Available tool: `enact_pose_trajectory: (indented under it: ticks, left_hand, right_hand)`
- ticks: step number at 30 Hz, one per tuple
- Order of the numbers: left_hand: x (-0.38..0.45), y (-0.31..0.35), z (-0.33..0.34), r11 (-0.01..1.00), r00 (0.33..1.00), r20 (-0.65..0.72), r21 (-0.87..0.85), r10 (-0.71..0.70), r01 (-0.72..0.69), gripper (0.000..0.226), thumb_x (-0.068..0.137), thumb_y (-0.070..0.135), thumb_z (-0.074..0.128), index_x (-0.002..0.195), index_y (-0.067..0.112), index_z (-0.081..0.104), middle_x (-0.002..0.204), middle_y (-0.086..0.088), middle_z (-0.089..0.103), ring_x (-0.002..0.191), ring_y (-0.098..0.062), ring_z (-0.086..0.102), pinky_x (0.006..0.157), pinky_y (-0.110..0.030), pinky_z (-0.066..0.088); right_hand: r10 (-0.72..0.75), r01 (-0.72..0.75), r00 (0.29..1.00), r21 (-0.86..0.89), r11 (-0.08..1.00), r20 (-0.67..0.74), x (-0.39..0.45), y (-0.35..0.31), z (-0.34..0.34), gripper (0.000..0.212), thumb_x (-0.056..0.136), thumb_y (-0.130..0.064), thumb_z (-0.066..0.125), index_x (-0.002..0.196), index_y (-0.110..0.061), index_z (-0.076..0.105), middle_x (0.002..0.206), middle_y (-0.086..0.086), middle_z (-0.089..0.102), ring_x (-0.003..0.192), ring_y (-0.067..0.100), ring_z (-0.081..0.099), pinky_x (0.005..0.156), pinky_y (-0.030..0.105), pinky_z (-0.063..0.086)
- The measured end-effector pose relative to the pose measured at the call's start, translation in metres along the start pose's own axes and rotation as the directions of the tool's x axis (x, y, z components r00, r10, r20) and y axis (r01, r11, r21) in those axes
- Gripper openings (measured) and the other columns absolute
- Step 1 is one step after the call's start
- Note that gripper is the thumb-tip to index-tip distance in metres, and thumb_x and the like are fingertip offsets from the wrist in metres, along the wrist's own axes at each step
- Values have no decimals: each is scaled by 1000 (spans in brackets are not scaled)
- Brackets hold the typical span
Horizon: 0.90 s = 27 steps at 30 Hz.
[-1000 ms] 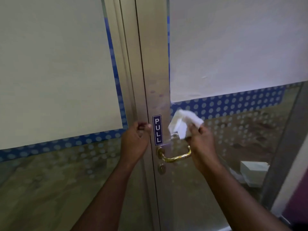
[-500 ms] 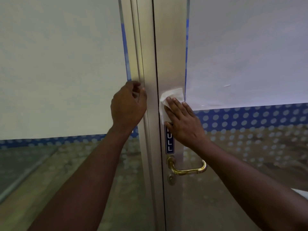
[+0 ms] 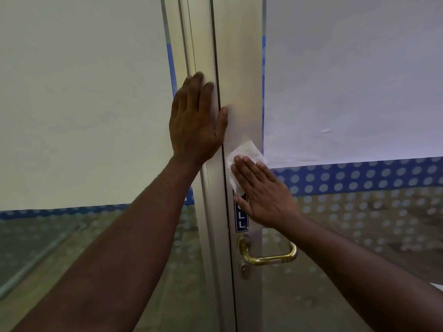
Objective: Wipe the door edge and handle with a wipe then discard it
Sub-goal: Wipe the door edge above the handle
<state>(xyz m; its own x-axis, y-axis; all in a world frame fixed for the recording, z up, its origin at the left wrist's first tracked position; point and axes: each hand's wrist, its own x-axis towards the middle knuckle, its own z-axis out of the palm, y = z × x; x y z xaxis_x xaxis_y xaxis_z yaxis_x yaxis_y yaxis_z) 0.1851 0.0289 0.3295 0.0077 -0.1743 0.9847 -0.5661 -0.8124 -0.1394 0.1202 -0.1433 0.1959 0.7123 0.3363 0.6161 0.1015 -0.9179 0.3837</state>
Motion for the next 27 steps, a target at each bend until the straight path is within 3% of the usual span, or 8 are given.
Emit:
enact_pose_trajectory:
  ticks: [3, 6, 12, 17, 19, 24, 27]
  left_hand:
    - [-3, -5, 7, 997, 998, 57, 69, 31, -35, 65, 105, 49, 38, 154, 6, 31, 161, -19, 26, 151, -33, 21, 124, -45, 21]
    - [-4, -6, 9, 990, 997, 69, 134, 26, -35, 68, 106, 52, 30, 155, 7, 26, 163, -17, 23, 152, -31, 18, 125, -43, 17]
    - [-4, -5, 9, 989, 998, 48, 145, 32, -39, 68, 105, 54, 29, 155, 7, 27, 162, -17, 24, 152, -30, 20, 125, -42, 16]
    - [-4, -5, 11, 985, 999, 46, 170, 13, -21, 72, 105, 55, 28, 155, 5, 24, 162, -17, 23, 152, -30, 19, 125, -41, 14]
    - [-3, -5, 11, 983, 999, 41, 180, 18, -25, 72, 105, 55, 27, 155, 3, 24, 162, -18, 24, 152, -31, 20, 125, -42, 16]
    - [-3, -4, 11, 979, 999, 30, 205, 11, -17, 72, 105, 55, 27, 155, 4, 24, 163, -17, 23, 152, -29, 20, 125, -42, 17]
    - [-4, -4, 12, 976, 999, 31, 217, 7, -14, 71, 105, 54, 27, 155, 4, 24, 163, -17, 23, 152, -29, 19, 125, -41, 16]
  right_hand:
    - [45, -45, 999, 7, 999, -26, 8, 4, -5, 77, 97, -61, 14, 153, -11, -4, 161, 8, -12, 148, 19, -12, 121, 40, 3]
    - [89, -86, 995, 56, 995, -50, 19, -7, -9, 80, 95, -63, 10, 153, -10, -8, 160, 7, -18, 147, 19, -16, 120, 37, -6]
    - [-199, 203, 978, -66, 977, 61, -27, 6, 19, 77, 97, -61, 21, 154, -11, 5, 161, 10, -5, 149, 21, -6, 120, 38, -1]
    - [30, -32, 997, -35, 999, -76, 14, 14, -18, 81, 95, -63, 15, 153, -10, -4, 161, 9, -12, 148, 20, -11, 120, 38, -1]
    - [23, -25, 997, -18, 1000, -79, 19, 8, -18, 81, 96, -62, 18, 153, -9, -4, 161, 9, -13, 148, 20, -13, 121, 39, 1]
    - [-150, 150, 989, -57, 987, 16, -9, 14, -3, 79, 96, -59, 21, 154, -9, 3, 161, 11, -5, 149, 22, -7, 120, 39, 4]
    - [-83, 82, 996, -33, 996, -17, 1, 15, -16, 78, 96, -59, 19, 154, -9, 3, 162, 10, -5, 149, 21, -7, 121, 38, 3]
